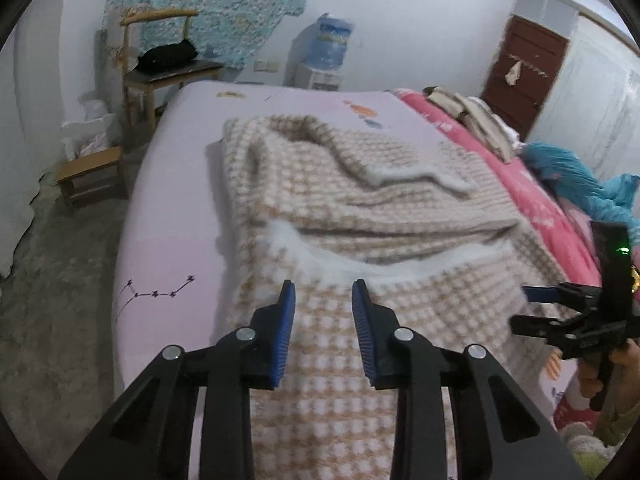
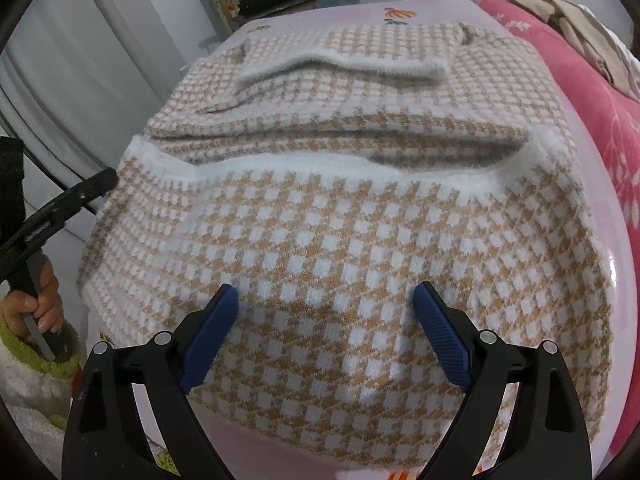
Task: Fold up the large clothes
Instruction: 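Open both tools and withdraw them from the folded coat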
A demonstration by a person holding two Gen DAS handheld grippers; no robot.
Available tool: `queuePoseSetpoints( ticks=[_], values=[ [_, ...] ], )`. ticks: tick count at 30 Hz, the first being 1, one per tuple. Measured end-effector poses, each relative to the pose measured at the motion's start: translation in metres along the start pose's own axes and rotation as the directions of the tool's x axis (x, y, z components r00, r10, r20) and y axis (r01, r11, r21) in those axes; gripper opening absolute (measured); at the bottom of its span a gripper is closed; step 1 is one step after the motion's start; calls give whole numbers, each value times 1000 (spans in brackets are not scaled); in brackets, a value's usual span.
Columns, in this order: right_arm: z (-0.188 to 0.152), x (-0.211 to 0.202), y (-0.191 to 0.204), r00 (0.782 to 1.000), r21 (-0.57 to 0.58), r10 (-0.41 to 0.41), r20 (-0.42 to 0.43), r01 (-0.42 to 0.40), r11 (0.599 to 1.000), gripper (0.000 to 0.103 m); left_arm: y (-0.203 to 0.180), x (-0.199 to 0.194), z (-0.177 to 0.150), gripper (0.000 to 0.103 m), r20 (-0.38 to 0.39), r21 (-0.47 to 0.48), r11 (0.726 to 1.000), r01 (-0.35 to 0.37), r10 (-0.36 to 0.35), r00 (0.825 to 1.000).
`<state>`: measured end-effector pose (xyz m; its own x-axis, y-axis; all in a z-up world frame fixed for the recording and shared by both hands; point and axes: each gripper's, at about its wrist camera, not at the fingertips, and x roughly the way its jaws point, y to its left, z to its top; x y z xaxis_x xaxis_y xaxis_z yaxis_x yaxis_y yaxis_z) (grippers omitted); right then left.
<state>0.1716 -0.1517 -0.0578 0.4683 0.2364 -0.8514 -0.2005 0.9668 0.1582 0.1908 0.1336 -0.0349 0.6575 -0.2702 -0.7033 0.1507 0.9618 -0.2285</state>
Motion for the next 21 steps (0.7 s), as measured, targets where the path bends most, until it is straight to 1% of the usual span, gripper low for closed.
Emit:
queuePoseSetpoints(
  ticks=[3,6,9,11,13,15,17,18,21],
  values=[
    [0,0,0,1000,0,-2,2,2,1000,86,11,1,6,29,18,-52,999,7,-6,1000],
    [0,0,-1,1000,-3,0,-1,0,1000,86,15,2,15,29,41,-46,999,-27,29,999],
    [0,0,0,1000,-3,-1,-2,1,1000,86,21,12,23,29,18,-45,998,-40,41,999],
    [1,0,0,1000,-2,-1,-1,1,1000,86,25,26,23,29,-37,-46,998,-32,31,999],
    [1,0,0,1000,-1,-2,1,2,1000,86,26,35,22,29,-65,-49,999,-15,12,998],
    [1,0,1,1000,-1,-4,1,4,1000,86,25,34,21,29,-61,-45,999,-10,7,998],
    [0,0,1,1000,-2,-4,1,4,1000,86,23,27,21,29,-41,-39,999,18,-19,999],
    [0,0,1,1000,-3,-4,1,4,1000,86,20,22,20,29,-25,-28,999,45,-46,999],
    [0,1,1,1000,-5,-4,-1,4,1000,87,10,14,17,29,-6,26,997,73,-73,997]
  ],
)
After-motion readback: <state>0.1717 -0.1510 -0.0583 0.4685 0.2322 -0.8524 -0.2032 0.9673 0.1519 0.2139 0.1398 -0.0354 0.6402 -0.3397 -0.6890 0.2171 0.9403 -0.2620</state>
